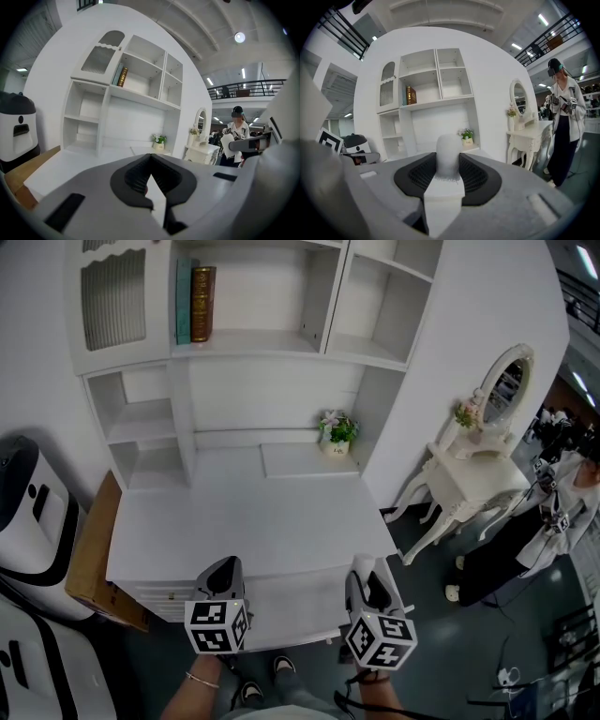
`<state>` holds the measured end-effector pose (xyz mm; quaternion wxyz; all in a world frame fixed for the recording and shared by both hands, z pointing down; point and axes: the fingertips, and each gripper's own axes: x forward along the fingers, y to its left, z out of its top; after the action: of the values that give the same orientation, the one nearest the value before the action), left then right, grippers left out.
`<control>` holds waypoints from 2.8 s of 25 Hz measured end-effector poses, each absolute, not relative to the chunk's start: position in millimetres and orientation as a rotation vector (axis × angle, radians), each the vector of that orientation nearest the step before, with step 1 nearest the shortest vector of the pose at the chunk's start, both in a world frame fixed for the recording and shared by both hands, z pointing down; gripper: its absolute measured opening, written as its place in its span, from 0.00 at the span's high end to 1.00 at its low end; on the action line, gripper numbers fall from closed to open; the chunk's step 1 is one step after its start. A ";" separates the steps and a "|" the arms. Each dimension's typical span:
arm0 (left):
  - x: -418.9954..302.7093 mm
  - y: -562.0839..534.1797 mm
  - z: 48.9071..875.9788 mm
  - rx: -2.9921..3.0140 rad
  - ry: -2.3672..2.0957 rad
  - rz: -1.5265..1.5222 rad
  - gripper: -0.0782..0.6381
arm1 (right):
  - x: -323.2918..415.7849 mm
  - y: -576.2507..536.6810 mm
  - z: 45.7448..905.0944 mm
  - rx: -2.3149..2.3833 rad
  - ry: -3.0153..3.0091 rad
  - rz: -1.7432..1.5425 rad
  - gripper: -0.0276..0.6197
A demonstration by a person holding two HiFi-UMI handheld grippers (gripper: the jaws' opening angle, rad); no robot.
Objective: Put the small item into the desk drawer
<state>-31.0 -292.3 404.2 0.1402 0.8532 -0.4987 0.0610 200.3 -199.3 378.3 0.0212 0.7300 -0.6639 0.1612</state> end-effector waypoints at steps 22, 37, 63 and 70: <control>-13.5 -277.0 511.0 2.331 -1.335 0.437 0.90 | 205.4 -189.2 487.1 2.141 -1.930 0.787 0.72; -9.9 -283.8 561.9 2.255 -1.327 0.520 0.90 | 204.0 -189.0 539.3 2.055 -1.897 0.921 0.72; -85.1 -276.2 591.2 2.027 -1.539 0.520 0.90 | 170.9 -264.0 634.1 1.645 -1.864 0.862 0.72; -99.9 -272.0 596.9 1.955 -1.594 0.494 0.90 | 168.7 -280.7 660.8 1.565 -1.827 0.880 0.72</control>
<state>-99.9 -272.0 596.9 0.2816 0.7298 -0.5951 0.1843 168.7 -280.7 660.8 0.2861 0.5855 -0.6834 0.3291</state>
